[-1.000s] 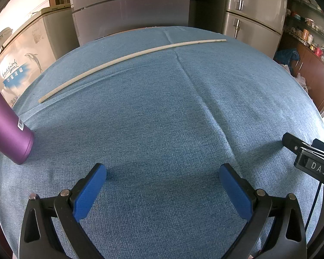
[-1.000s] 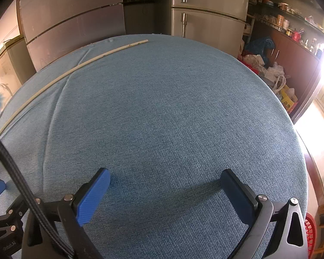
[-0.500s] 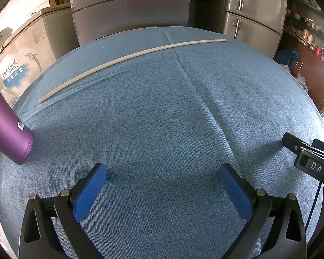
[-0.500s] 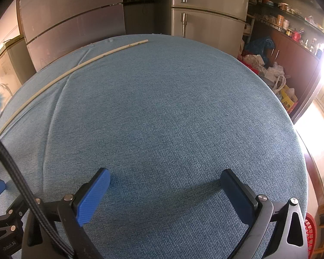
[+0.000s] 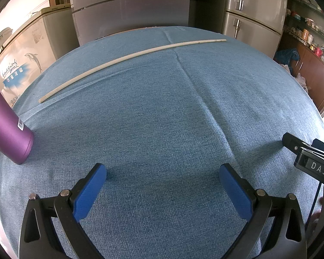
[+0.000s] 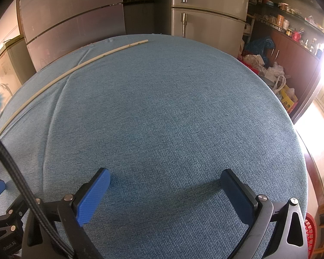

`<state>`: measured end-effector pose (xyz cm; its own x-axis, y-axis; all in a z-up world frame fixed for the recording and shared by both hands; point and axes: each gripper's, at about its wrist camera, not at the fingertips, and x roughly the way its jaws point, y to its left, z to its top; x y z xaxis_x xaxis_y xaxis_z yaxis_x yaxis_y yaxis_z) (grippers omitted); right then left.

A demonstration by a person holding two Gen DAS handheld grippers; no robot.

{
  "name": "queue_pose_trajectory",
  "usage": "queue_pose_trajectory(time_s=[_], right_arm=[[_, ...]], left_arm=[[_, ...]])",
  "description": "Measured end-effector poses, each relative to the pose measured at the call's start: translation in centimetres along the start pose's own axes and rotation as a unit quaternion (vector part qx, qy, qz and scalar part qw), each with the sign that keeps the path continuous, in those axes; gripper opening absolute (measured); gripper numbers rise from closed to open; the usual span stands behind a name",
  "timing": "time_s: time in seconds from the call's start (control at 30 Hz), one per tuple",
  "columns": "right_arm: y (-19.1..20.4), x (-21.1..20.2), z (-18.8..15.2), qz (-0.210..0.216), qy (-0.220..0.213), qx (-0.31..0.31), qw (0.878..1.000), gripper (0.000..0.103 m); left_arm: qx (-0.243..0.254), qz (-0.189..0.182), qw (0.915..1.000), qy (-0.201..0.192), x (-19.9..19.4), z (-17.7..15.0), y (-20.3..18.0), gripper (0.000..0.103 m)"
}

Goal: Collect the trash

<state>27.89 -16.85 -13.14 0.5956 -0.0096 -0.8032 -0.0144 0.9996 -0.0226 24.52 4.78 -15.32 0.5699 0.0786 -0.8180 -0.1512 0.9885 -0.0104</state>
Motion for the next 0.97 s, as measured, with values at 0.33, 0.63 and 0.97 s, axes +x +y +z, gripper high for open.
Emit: queue_pose_trajectory(time_s=[0.33,0.63,0.97], right_arm=[[0.8,-0.7,-0.2,0.014,0.033,-0.017,0.999,0.103],[1.1,-17.2,-4.2,0.042,-0.128,-0.067,0.989,0.103],[-0.5,-26.9,-7.1,0.061,-0.176,-0.057,0.981,0.103]], left_arm=[[0.032,0.047,0.9975,-0.043,-5.0,-1.5,-0.7,0.103],[0.02,0.082,0.9903,-0.11,-19.1,-4.1,1.4,0.103],[0.002,0.07,0.9851,-0.157,-25.9,-5.3,1.8,0.103]])
